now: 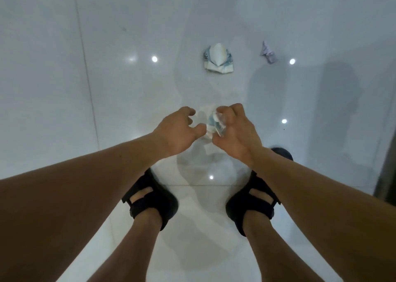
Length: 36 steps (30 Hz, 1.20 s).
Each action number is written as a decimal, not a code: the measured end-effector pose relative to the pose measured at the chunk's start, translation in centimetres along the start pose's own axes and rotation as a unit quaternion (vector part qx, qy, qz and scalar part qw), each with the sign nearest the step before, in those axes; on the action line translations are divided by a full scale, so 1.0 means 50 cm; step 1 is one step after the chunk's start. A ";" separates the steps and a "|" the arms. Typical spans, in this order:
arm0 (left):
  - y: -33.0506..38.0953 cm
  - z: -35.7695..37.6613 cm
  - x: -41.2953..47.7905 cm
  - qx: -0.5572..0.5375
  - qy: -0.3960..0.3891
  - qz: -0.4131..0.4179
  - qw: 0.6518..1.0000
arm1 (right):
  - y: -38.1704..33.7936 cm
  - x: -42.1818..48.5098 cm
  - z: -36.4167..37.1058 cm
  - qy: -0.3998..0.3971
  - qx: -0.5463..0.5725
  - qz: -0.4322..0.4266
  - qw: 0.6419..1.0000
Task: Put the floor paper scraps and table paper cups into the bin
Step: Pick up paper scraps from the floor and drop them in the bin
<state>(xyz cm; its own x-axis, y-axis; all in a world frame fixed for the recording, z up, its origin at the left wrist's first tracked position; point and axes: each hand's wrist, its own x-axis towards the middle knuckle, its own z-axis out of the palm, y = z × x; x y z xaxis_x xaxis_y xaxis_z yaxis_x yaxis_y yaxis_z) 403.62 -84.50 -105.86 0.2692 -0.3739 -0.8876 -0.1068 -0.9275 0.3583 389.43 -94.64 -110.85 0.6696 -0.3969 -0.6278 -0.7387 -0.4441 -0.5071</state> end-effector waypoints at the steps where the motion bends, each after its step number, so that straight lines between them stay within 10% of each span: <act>1: 0.010 -0.006 -0.002 -0.022 -0.009 0.002 1.000 | -0.022 -0.006 -0.008 0.011 0.028 -0.042 0.999; 11: 0.023 -0.087 0.007 -0.122 0.030 0.018 0.992 | -0.105 0.036 -0.082 -0.002 0.038 -0.189 0.981; 18: -0.106 -0.107 0.029 -0.016 0.059 -0.052 0.997 | -0.084 0.229 -0.093 0.035 -0.233 -0.025 0.971; 36: 0.016 -0.340 -0.224 0.001 0.137 0.054 0.989 | -0.354 -0.017 -0.218 0.047 -0.136 -0.098 0.985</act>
<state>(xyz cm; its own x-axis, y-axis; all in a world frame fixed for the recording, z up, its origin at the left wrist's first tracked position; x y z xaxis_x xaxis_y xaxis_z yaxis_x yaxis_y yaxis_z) 416.80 -81.02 -90.71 0.5056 -0.4566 -0.7320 -0.1517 -0.8823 0.4456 402.77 -95.20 -94.88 0.8108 -0.3495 -0.4696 -0.5552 -0.7132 -0.4279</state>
